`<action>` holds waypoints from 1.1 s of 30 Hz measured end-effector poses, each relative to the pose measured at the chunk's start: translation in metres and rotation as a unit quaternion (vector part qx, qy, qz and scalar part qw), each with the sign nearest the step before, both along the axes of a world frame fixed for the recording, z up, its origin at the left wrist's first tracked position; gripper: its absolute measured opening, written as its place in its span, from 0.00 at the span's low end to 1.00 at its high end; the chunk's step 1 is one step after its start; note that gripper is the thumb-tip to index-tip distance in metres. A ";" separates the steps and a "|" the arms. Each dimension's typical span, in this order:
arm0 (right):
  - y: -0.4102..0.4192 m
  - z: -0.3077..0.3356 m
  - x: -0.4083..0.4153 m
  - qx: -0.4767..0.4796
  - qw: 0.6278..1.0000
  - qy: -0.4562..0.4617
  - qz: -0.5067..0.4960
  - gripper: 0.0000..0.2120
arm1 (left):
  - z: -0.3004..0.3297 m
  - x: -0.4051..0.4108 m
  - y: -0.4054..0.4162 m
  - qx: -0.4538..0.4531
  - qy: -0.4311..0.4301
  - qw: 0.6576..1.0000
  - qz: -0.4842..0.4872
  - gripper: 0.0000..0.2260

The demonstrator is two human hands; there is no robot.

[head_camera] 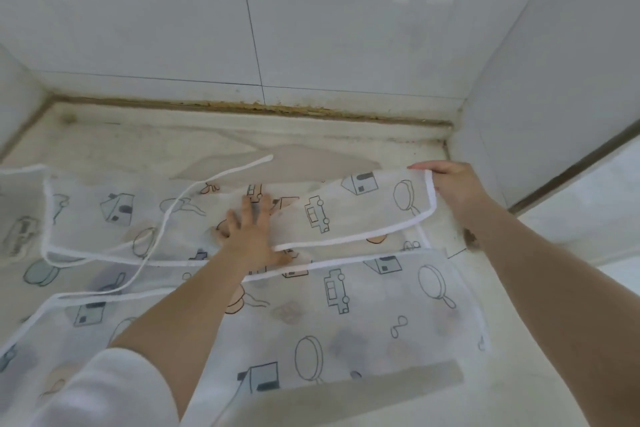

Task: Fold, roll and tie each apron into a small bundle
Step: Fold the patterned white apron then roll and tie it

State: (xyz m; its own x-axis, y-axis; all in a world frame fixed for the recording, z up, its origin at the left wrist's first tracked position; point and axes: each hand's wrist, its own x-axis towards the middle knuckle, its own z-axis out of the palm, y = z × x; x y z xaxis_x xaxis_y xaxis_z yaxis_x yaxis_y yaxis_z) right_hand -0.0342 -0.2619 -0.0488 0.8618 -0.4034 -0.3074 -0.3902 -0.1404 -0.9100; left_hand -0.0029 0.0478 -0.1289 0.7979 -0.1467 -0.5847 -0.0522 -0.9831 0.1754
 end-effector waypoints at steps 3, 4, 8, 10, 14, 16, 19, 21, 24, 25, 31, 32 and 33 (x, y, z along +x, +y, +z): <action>-0.003 -0.007 -0.009 0.121 0.988 0.076 -0.052 0.10 | -0.001 -0.009 -0.006 -0.022 -0.066 0.996 -0.060 0.41; -0.003 -0.009 -0.011 0.187 0.976 0.079 -0.078 0.11 | 0.000 -0.013 -0.008 -0.019 -0.092 0.991 -0.092 0.41; -0.002 -0.009 -0.013 0.262 0.961 0.078 -0.044 0.23 | -0.002 -0.023 -0.007 -0.009 -0.166 0.971 -0.174 0.42; 0.000 -0.013 -0.010 0.156 0.985 0.074 -0.029 0.17 | -0.003 -0.024 -0.002 -0.008 -0.172 0.968 -0.181 0.42; 0.005 -0.022 -0.008 -0.095 0.992 0.049 -0.068 0.22 | -0.006 -0.031 -0.001 -0.015 -0.142 0.970 -0.197 0.42; 0.007 -0.030 -0.010 -0.119 0.990 0.064 -0.051 0.25 | -0.009 -0.034 0.000 -0.005 -0.134 0.967 -0.216 0.40; 0.010 -0.032 -0.002 -0.153 0.977 0.148 -0.035 0.16 | -0.020 -0.031 0.001 -0.023 -0.100 0.955 -0.277 0.36; 0.011 -0.030 0.004 -0.160 0.971 0.167 -0.056 0.10 | -0.016 -0.026 0.001 -0.080 -0.045 0.958 -0.272 0.43; 0.007 -0.032 0.012 -0.108 0.981 0.108 -0.121 0.12 | -0.001 -0.004 -0.014 -0.256 -0.042 0.958 -0.124 0.32; 0.006 -0.034 0.015 -0.094 0.982 0.094 -0.134 0.12 | 0.004 0.006 -0.021 -0.263 -0.089 0.955 -0.109 0.24; -0.004 -0.036 0.034 -0.050 0.987 0.094 -0.123 0.16 | 0.013 0.061 -0.058 -0.035 -0.175 0.978 -0.106 0.19; -0.006 -0.038 0.036 -0.050 0.987 0.100 -0.117 0.12 | 0.010 0.066 -0.059 -0.006 -0.153 0.982 -0.114 0.17; -0.008 -0.041 0.037 -0.055 0.987 0.104 -0.112 0.09 | 0.007 0.070 -0.059 0.009 -0.136 0.983 -0.119 0.15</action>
State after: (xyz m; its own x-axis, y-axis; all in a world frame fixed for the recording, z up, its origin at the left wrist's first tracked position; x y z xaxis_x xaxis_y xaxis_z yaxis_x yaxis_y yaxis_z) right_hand 0.0023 -0.2700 -0.0893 0.6696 -0.6175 -0.4127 -0.5998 -0.1218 -0.7908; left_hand 0.0673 -0.0112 -0.1220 0.8694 -0.3406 -0.3579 -0.3247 -0.9399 0.1058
